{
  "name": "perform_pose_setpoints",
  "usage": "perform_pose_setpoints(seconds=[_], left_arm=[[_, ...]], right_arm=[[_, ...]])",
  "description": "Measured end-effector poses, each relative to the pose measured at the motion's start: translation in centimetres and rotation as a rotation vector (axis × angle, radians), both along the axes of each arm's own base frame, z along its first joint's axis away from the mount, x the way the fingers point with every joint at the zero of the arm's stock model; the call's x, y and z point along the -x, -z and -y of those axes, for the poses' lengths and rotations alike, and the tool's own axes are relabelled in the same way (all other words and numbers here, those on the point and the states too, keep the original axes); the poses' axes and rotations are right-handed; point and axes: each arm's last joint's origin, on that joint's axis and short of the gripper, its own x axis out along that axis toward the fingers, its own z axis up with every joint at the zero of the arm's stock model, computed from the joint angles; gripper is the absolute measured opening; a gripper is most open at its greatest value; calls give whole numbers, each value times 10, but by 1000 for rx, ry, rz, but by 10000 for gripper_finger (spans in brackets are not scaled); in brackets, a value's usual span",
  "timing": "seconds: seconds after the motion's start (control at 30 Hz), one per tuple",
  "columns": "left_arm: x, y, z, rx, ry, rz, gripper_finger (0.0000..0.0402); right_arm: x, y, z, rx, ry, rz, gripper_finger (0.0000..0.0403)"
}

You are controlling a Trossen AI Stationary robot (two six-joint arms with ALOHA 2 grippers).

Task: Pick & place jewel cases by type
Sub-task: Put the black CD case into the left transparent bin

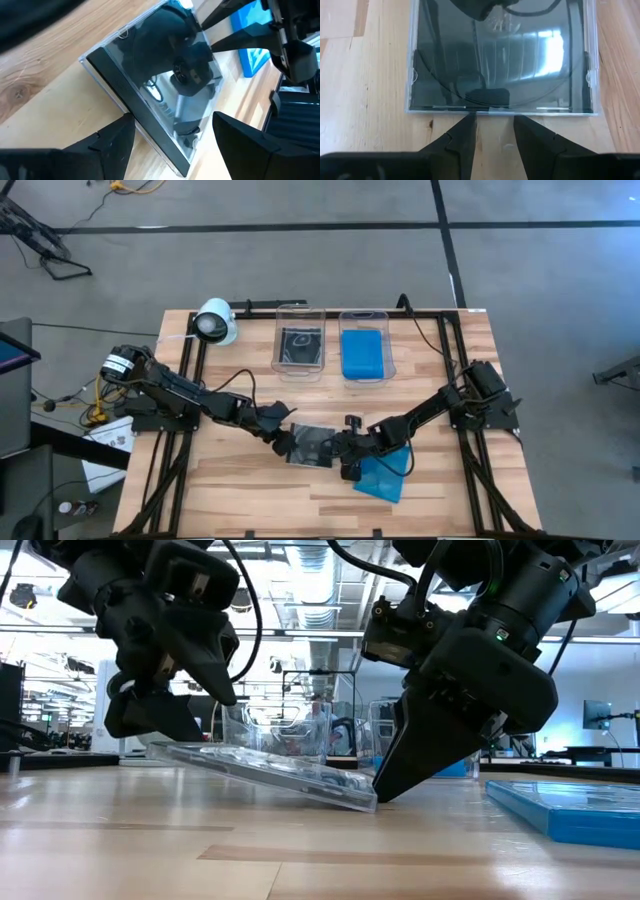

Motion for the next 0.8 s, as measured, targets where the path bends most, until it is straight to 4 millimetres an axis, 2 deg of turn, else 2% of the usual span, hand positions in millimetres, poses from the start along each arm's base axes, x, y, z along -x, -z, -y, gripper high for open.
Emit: perform_pose_setpoints(seconds=[0.53, 0.8], left_arm=[[2, -1, 6, -89, 93, 28, 257], [3, -1, 10, -80, 121, 27, 257]], right_arm=[[0, 0, 0, 3, 1, -5, 127], [0, 0, 1, 5, 0, -6, 127]])
